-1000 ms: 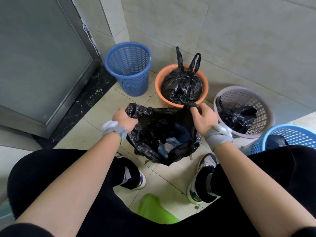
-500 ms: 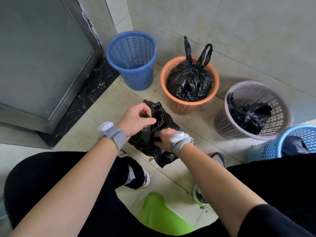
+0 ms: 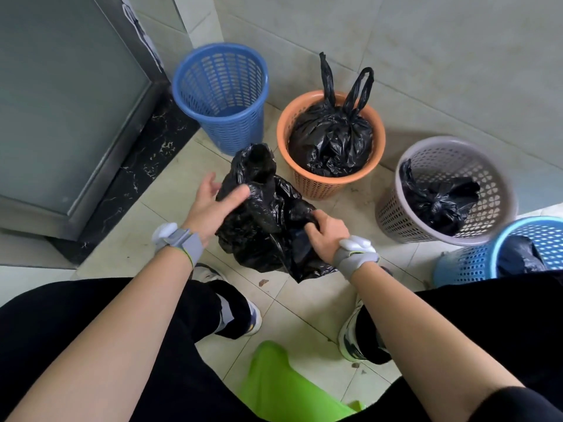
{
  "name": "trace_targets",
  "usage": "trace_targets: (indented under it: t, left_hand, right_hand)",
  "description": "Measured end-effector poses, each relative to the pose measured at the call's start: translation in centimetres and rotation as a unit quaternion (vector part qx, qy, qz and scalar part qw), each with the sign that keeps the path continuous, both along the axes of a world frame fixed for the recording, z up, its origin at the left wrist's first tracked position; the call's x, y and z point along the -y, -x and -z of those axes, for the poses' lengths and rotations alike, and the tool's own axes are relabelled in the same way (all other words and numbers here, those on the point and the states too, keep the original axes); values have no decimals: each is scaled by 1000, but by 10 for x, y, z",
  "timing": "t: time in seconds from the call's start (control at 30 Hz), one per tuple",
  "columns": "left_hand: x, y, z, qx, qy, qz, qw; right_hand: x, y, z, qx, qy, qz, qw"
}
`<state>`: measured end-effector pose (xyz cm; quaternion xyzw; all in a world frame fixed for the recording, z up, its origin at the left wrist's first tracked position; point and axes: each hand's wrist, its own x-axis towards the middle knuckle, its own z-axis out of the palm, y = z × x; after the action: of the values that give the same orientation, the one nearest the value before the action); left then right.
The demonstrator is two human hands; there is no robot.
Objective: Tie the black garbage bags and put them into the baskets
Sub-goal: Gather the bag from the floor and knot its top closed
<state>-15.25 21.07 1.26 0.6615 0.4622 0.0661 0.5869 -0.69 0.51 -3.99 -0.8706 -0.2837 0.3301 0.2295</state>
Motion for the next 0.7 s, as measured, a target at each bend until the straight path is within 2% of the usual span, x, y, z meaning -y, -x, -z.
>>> trace_targets:
  t: [0.1,0.17,0.3,0.37,0.47,0.57,0.67,0.7]
  left_hand:
    - [7,6,29,-121,-62,157,978]
    - [16,-3,38,-167,-121,213,955]
    - [21,-38,21,-121,-273,105,949]
    - [9,-62,18,-118,-280,49,951]
    - [-12,-88,19,-102,-218,-54,969]
    - [-27,-105,22,-13,-67,-156,985]
    - [-43,-104,35,88,79,-266,957]
    - [-44,-102,37,103,112,-269,951]
  right_hand:
    - [1,-14,-6,30,-40,26,998]
    - [1,-24,-9,40,-59,38,997]
    - [5,-41,-10,74,-83,43,993]
    - [9,-51,-10,89,-91,55,990]
    - [16,-64,-13,97,-101,72,988]
    - [21,-79,-19,82,-121,120,982]
    - [21,-90,-29,80,-156,177,969]
    - [19,-94,-29,92,-172,205,959]
